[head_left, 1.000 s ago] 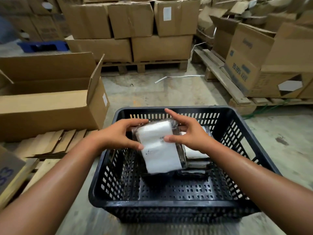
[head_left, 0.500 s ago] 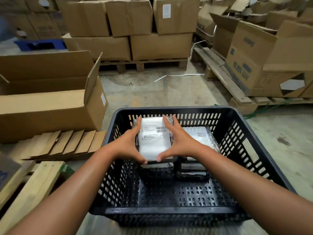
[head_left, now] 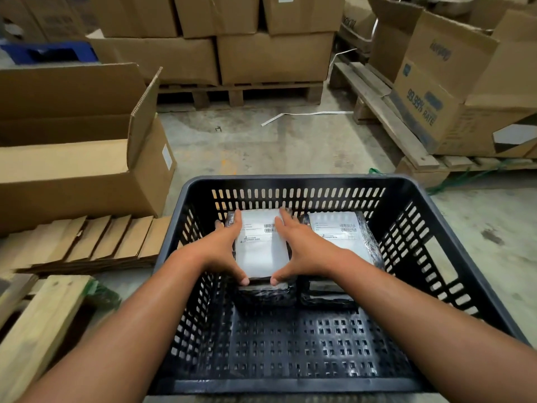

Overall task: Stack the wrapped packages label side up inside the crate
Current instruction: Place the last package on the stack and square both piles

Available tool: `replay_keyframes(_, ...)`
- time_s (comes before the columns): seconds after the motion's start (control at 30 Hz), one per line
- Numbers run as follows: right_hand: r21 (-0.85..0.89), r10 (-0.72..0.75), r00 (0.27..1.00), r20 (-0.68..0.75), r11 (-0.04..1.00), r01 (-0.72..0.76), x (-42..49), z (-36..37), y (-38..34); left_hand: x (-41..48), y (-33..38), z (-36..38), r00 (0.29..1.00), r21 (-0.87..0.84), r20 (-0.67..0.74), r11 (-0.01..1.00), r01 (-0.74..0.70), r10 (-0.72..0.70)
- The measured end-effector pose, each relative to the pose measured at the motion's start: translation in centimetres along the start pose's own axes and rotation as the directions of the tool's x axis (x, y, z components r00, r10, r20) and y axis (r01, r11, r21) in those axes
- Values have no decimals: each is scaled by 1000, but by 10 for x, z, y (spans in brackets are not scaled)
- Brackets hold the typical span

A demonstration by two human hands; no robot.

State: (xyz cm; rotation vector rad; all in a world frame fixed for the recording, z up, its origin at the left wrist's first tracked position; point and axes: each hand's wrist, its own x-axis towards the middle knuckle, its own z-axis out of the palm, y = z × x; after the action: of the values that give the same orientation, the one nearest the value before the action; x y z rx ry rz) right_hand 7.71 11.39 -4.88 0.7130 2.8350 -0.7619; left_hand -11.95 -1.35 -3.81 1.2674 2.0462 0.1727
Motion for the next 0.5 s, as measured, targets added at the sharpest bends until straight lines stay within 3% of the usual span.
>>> replay_keyframes(0.13,-222,-6,999,-54,975,-6,2,5,12,11,-3,-4,999,15,10,999,-34,34)
replay_keyframes(0.5,-180,24,995,-94,983,-41,6,21,28,23,-4,-10,998,-15,28,998,-61,61)
